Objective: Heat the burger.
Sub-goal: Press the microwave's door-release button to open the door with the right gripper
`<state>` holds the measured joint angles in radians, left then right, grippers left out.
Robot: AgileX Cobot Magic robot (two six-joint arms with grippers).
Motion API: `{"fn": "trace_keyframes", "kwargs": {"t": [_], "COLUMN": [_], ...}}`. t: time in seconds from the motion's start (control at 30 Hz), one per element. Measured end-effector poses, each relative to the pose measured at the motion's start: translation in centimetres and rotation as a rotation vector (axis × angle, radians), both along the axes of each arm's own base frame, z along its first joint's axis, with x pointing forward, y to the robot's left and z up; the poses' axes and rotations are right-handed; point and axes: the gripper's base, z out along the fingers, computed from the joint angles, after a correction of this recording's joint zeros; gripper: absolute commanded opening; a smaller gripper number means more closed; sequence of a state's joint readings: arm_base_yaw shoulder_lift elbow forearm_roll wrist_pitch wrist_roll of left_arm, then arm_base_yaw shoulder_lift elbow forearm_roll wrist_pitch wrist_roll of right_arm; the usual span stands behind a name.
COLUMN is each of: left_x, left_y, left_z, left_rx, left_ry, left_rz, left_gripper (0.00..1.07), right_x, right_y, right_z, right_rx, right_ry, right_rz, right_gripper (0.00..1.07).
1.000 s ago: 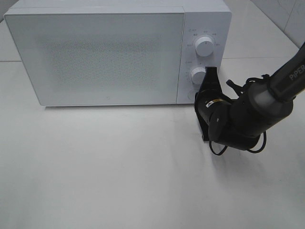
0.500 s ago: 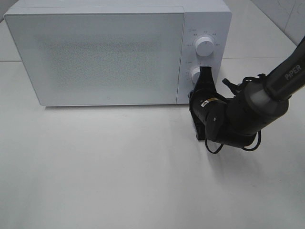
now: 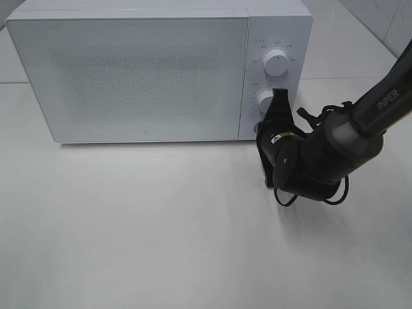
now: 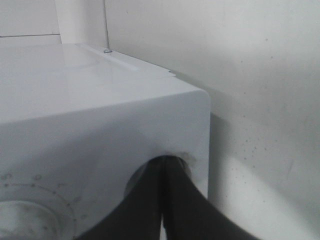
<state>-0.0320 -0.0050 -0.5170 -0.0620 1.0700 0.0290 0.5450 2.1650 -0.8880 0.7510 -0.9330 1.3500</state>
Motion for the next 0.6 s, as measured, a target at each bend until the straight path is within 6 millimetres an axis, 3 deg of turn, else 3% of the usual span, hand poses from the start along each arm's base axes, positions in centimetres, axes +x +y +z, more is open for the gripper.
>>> {"fn": "trace_keyframes", "kwargs": {"t": [0.6], "left_x": [0.0], "left_y": [0.0], "left_z": [0.0], "left_rx": [0.0], "left_ry": [0.0], "left_rz": [0.0], "left_gripper": [1.0], "right_x": [0.76], "right_y": [1.08], "right_z": [-0.44], "right_rx": [-0.005], "right_ry": [-0.039], "right_rz": [-0.054], "right_gripper": [0.0]}}
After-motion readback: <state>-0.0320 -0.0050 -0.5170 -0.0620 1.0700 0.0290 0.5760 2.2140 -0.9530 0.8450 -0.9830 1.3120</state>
